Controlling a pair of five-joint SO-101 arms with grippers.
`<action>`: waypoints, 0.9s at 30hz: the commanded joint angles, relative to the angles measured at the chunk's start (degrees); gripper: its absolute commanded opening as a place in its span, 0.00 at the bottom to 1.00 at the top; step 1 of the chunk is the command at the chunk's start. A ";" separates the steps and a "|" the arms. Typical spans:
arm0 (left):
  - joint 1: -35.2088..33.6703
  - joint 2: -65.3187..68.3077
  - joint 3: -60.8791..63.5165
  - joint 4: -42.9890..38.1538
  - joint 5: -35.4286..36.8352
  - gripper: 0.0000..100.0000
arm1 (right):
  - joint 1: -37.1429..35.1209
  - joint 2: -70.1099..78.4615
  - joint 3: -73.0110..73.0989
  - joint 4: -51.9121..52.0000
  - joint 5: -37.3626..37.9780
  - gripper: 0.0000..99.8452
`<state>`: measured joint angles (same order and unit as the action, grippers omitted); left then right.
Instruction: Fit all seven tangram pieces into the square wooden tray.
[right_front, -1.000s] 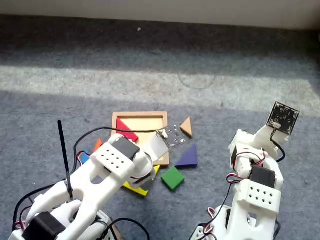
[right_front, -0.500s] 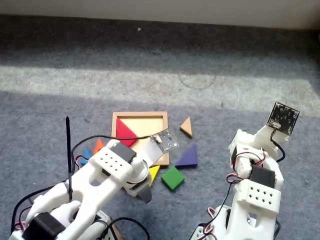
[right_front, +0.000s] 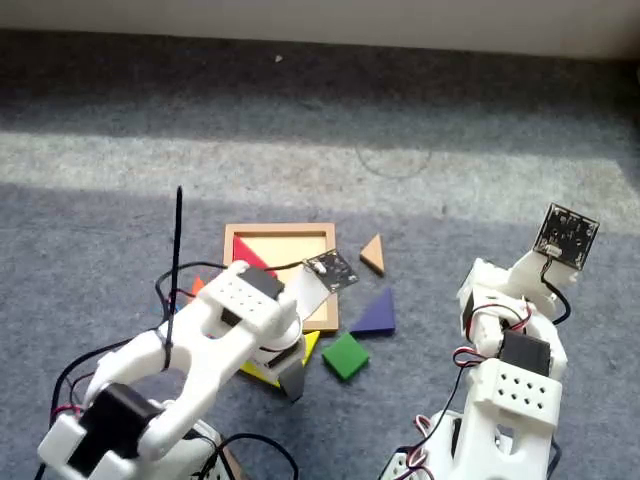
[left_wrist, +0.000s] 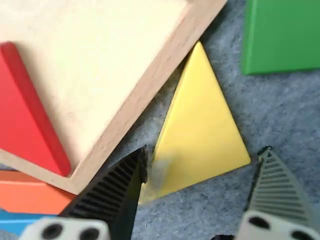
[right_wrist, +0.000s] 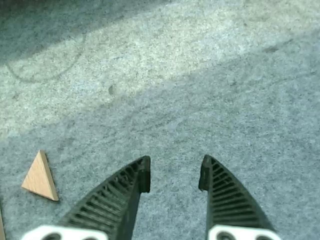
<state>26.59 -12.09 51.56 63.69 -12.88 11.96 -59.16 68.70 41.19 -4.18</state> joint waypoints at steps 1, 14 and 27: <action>1.10 9.19 -8.84 3.78 0.26 0.34 | 0.31 -1.36 -0.40 -1.27 0.70 0.16; 3.56 4.35 -4.00 2.20 0.18 0.18 | 0.31 -1.36 -0.40 -1.27 0.70 0.16; 7.16 -16.48 8.66 -2.55 0.53 0.15 | 0.31 -1.36 -0.40 -1.27 0.70 0.16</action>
<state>32.31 -24.40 57.63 61.67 -12.62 11.96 -59.16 68.70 41.19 -4.18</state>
